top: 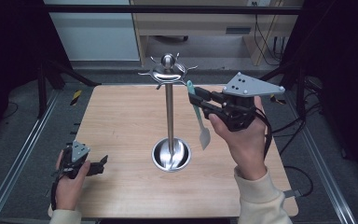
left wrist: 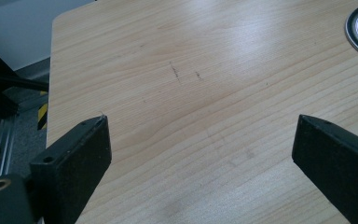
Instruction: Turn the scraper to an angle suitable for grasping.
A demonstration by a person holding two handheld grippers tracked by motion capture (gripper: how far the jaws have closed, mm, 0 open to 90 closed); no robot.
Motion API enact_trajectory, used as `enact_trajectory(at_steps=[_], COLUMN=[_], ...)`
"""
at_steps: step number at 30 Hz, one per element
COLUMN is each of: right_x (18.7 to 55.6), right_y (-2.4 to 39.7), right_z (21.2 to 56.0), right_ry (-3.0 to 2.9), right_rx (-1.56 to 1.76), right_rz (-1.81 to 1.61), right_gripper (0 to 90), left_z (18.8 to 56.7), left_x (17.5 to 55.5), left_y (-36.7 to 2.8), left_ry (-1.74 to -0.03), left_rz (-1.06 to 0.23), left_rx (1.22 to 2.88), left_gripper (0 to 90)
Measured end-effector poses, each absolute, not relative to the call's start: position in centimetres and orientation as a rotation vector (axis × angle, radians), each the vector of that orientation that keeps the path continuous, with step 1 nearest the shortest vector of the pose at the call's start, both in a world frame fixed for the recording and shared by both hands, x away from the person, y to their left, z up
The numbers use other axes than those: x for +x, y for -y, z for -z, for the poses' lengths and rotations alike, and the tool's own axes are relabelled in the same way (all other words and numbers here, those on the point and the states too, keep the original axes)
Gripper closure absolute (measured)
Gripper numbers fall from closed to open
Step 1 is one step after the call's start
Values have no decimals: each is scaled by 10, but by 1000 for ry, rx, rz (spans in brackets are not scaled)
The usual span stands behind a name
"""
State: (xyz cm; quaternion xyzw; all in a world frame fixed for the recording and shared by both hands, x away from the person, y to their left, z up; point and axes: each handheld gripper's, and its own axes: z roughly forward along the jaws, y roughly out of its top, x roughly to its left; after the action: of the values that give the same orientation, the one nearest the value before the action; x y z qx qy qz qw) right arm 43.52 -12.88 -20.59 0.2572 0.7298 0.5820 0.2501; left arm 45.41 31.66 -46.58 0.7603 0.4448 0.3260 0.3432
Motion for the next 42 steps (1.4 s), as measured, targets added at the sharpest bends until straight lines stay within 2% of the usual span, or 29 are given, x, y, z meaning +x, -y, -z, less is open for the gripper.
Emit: enact_trajectory(at_steps=[42], right_x=[447], right_y=[114], right_z=[219], right_ry=[-1951], right_rx=[746], right_rz=[-1610], right_gripper=[742], left_z=[466], left_x=[454], left_y=[-318], left_ry=[-1163], left_rz=[-840], left_rx=[1975], left_gripper=[45])
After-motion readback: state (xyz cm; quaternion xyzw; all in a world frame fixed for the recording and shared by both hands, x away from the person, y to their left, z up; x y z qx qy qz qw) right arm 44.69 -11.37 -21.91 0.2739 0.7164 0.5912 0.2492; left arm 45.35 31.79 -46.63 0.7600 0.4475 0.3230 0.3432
